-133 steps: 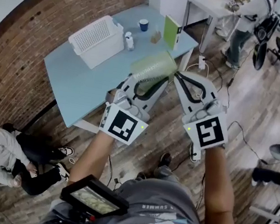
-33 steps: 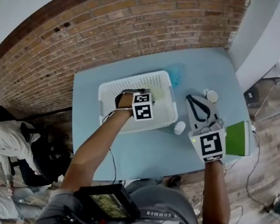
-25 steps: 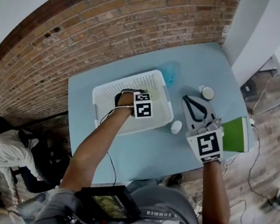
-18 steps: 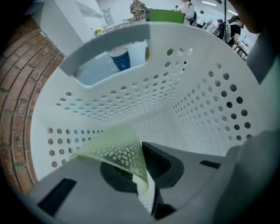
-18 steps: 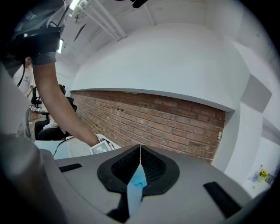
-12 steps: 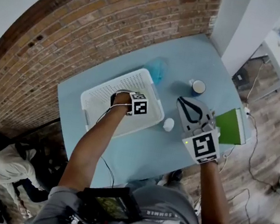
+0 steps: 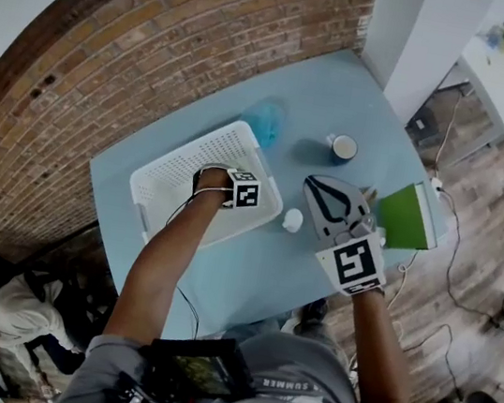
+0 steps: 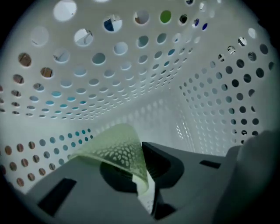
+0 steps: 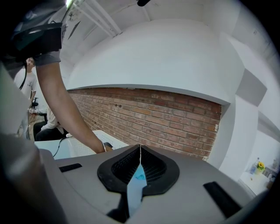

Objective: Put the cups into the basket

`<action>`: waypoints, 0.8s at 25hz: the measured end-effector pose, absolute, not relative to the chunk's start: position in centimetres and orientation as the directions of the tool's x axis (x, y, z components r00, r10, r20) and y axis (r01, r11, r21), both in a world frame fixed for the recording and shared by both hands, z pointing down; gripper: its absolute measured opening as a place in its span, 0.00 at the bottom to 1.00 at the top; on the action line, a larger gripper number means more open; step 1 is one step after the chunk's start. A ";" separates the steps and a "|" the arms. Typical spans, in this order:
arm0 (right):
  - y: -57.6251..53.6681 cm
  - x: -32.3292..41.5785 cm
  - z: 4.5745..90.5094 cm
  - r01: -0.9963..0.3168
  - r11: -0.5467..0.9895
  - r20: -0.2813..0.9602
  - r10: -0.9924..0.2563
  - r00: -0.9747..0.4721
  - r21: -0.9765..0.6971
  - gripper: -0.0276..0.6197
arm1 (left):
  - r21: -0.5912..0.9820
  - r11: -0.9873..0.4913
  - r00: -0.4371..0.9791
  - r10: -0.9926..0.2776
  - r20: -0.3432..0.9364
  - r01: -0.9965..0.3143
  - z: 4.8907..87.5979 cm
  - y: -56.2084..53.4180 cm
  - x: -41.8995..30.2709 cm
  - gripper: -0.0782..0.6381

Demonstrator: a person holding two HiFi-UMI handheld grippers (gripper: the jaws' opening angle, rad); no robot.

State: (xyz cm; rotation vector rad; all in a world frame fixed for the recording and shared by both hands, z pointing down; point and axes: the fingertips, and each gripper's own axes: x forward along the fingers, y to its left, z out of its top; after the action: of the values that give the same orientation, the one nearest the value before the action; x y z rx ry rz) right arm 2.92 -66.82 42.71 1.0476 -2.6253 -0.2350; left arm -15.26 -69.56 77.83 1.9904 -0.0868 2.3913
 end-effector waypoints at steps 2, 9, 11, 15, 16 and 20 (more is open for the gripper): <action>-66.7 3.0 42.9 -0.644 0.720 0.222 -0.694 -0.685 0.260 0.06 | -0.025 -0.999 -0.196 -0.015 0.980 -0.048 78.2 -69.6 -15.4 0.15; -66.5 3.3 43.2 -0.648 0.716 0.228 -0.697 -0.680 0.258 0.06 | -0.012 -1.000 -0.224 -0.008 0.975 -0.017 78.4 -69.7 -15.2 0.15; -66.4 3.3 43.2 -0.647 0.717 0.231 -0.696 -0.680 0.259 0.06 | 0.003 -1.000 -0.231 0.006 0.973 -0.012 78.2 -69.5 -15.3 0.15; -66.1 3.2 43.2 -0.647 0.719 0.224 -0.695 -0.683 0.255 0.06 | 0.014 -1.000 -0.229 0.013 0.973 0.005 77.9 -69.2 -15.1 0.18; -66.1 3.2 43.1 -0.646 0.719 0.223 -0.694 -0.685 0.255 0.06 | 0.016 -1.000 -0.223 0.013 0.975 0.008 77.7 -69.1 -15.0 0.20; -65.9 2.8 42.9 -0.638 0.726 0.218 -0.686 -0.694 0.255 0.06 | 0.019 -1.000 -0.206 0.017 0.979 0.012 76.7 -68.8 -14.6 0.28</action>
State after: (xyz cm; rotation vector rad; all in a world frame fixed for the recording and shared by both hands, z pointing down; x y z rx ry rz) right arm 2.84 -65.90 42.88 1.0375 -2.6336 -0.2289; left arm -14.56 -68.79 76.71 1.9779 0.0351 2.4363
